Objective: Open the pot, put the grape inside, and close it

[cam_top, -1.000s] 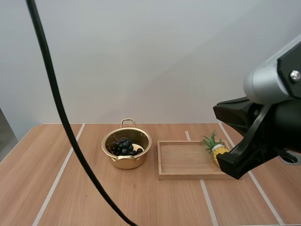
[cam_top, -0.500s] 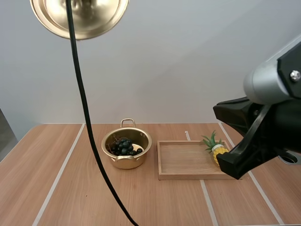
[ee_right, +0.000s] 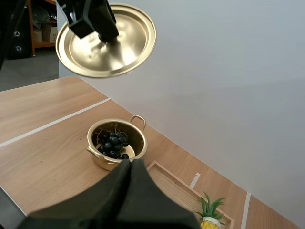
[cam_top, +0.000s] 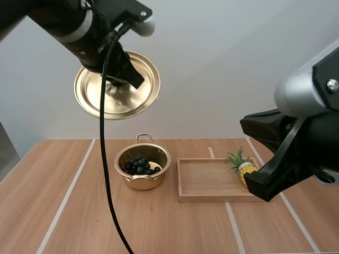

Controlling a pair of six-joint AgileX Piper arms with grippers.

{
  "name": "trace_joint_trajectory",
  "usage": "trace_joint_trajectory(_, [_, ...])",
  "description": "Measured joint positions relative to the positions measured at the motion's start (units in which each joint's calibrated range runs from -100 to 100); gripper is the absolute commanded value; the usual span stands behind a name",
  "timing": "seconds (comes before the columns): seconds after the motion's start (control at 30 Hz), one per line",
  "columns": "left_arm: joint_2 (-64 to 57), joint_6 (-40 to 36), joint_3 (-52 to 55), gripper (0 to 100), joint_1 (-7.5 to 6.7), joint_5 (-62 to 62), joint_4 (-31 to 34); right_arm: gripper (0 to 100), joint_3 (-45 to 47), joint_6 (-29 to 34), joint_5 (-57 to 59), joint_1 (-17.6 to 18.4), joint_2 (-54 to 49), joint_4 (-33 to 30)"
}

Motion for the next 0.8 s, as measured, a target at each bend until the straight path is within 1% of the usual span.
trace_joint_trajectory(0.23, [4.4, 6.4, 5.4, 0, 0.00, -1.4, -1.8, 0, 0.0, 0.0, 0.0, 0.0, 0.0, 0.0])
trace_joint_trajectory(0.6, [17.5, 12.6, 5.7, 0, 0.00, -3.2, -2.3, 0, 0.0, 0.0, 0.0, 0.0, 0.0, 0.0])
trace_joint_trajectory(0.8, [24.5, 16.4, 5.7, 0, 0.00, -3.3, -4.0, 0, 0.0, 0.0, 0.0, 0.0, 0.0, 0.0])
